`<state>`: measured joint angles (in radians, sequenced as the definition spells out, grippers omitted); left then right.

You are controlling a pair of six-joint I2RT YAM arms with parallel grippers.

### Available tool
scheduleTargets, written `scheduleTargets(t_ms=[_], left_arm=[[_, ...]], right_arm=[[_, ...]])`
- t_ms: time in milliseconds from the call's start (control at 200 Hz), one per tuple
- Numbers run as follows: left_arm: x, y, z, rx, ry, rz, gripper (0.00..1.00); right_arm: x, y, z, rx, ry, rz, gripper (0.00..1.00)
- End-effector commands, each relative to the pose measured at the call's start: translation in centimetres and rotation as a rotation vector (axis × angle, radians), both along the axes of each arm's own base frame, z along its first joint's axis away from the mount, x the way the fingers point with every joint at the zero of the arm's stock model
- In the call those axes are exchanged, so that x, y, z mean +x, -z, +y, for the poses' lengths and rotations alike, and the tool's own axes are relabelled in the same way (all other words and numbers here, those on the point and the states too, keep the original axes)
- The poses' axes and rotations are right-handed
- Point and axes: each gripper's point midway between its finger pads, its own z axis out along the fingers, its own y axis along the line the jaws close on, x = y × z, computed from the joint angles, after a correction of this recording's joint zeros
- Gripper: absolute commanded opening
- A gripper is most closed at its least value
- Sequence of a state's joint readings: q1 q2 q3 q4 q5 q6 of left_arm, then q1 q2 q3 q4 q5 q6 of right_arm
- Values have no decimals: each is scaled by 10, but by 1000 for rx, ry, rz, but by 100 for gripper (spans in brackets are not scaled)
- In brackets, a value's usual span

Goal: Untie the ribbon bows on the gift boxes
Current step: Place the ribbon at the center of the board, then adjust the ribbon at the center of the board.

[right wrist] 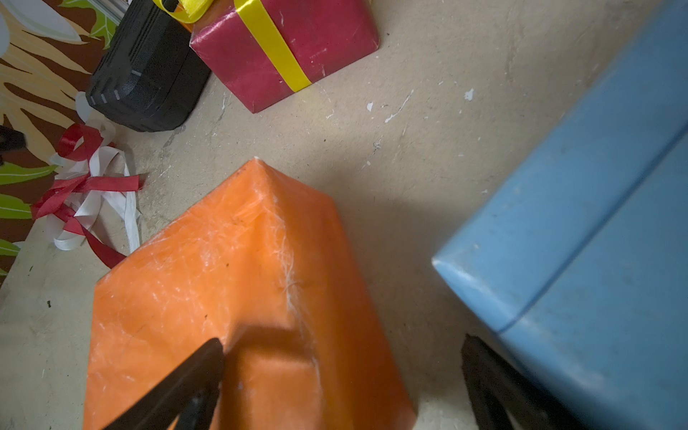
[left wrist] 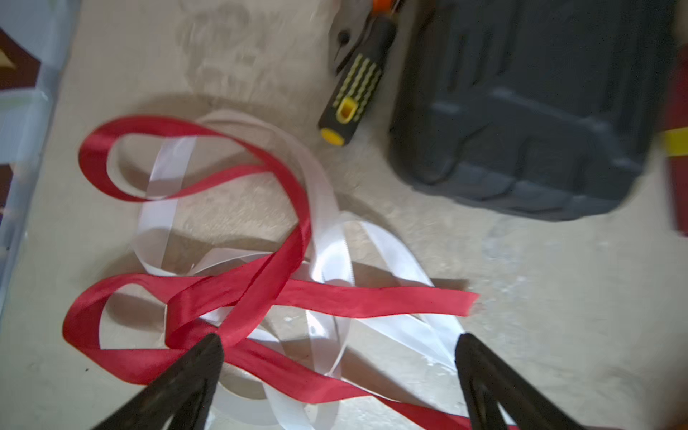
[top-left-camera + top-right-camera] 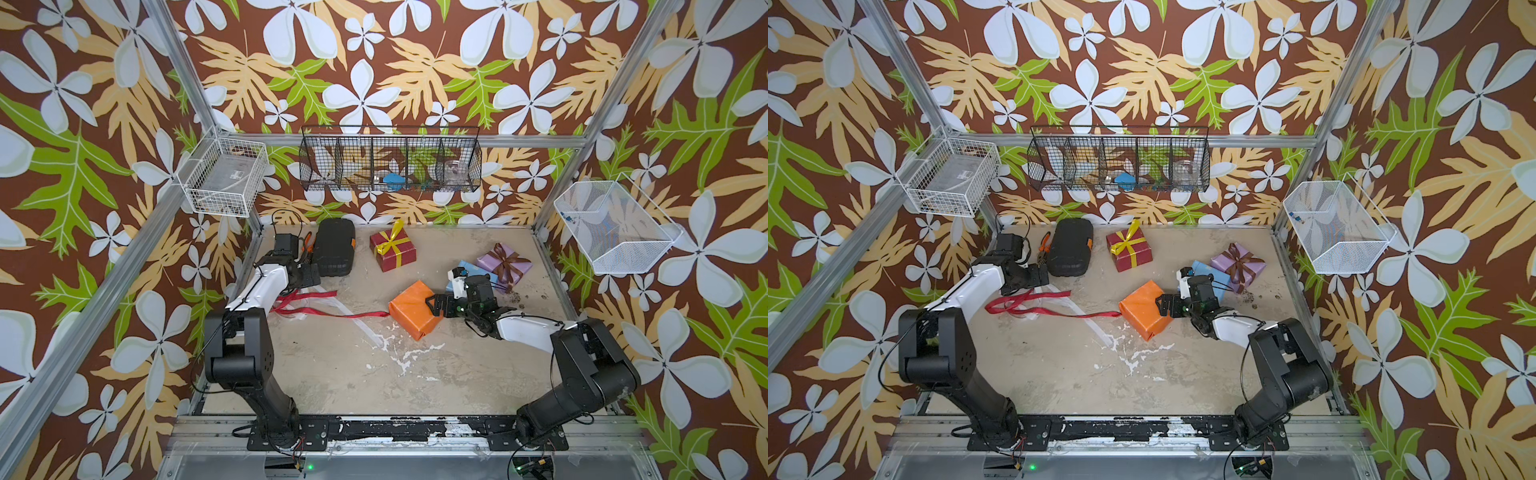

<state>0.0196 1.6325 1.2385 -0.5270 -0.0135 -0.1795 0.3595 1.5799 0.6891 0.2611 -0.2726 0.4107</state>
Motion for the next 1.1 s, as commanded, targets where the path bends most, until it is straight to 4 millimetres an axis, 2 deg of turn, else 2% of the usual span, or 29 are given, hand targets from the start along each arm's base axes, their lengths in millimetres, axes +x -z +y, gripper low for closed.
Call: scheduleTargets(t_ms=[0,105,260,310,390,540,641,761,851,1001,1096], left_arm=[[0,-32,-48,-152,129,-124,94],[-11,-45,-92,-237,206,-185,88],[-30,-45,-160,-330,341,-244,75],[-39,-40,-184,-350,401,-260,74],[-48,-28,-206,-298,445,-267,74],[-64,5,-237,-184,533,-240,79],[-69,29,-243,-140,558,-205,80],[-71,56,-235,-87,551,-153,77],[-69,68,-230,-45,536,-138,66],[-60,85,-225,15,523,-121,63],[-58,97,-224,44,529,-88,57]], right_arm=[[-38,40,-20,-138,-16,186,100],[-38,30,-18,-121,-24,171,100],[-38,7,-14,-93,-36,136,100],[-38,-3,-14,-83,-38,116,100],[-39,-26,-11,-52,-50,64,100],[-43,-71,-4,59,-55,-48,100],[-48,-91,0,94,-83,-89,100],[-55,-104,0,103,-105,-117,100],[-59,-106,-1,106,-106,-119,100],[-62,-101,-2,110,-104,-102,100],[-62,-99,-4,96,-91,-92,100]])
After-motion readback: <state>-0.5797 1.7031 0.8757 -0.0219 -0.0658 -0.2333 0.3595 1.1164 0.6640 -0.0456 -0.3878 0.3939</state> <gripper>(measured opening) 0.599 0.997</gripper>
